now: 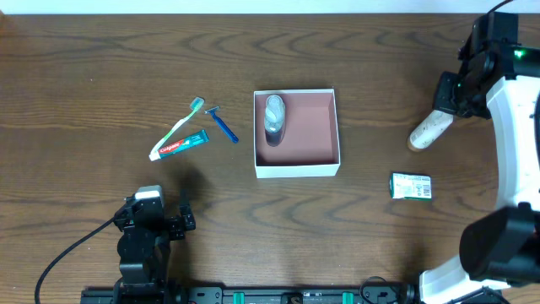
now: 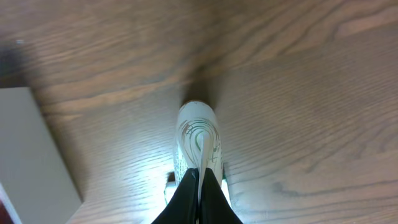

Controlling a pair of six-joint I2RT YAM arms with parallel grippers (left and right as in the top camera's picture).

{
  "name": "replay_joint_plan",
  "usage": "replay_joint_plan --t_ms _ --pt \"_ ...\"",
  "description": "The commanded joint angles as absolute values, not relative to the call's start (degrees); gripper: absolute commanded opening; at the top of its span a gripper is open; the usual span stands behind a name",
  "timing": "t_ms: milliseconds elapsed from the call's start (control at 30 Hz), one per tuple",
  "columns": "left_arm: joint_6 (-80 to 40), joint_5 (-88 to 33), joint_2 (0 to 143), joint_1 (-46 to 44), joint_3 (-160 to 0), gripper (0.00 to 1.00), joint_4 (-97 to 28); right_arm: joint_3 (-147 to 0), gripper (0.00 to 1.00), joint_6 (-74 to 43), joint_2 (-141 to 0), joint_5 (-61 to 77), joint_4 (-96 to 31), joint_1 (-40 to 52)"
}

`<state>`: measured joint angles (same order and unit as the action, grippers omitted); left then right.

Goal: Pack container
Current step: 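Move the right gripper to the white lotion tube and grasp it, then place the lotion tube upright in the box beside the soap bottle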

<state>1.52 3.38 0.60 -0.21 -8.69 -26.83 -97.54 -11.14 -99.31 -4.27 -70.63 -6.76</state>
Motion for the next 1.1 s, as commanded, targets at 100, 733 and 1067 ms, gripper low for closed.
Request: replay_joint_plan --t_ms 100,733,1067 --pt "1.5 3.6 0.3 0.0 -7.7 0.98 -26.9 -104.6 0.01 -12.9 -89.6 -4.0 -73.6 0.8" --pt "1.5 3.6 0.3 0.0 -7.7 0.98 -26.9 -115.3 0.01 -18.4 -92.5 -0.5 -75.9 21.9" --pt "1.5 3.6 0.3 0.0 -7.7 0.98 -26.9 -115.3 0.01 -19.3 -102.9 -0.4 -75.3 25.9"
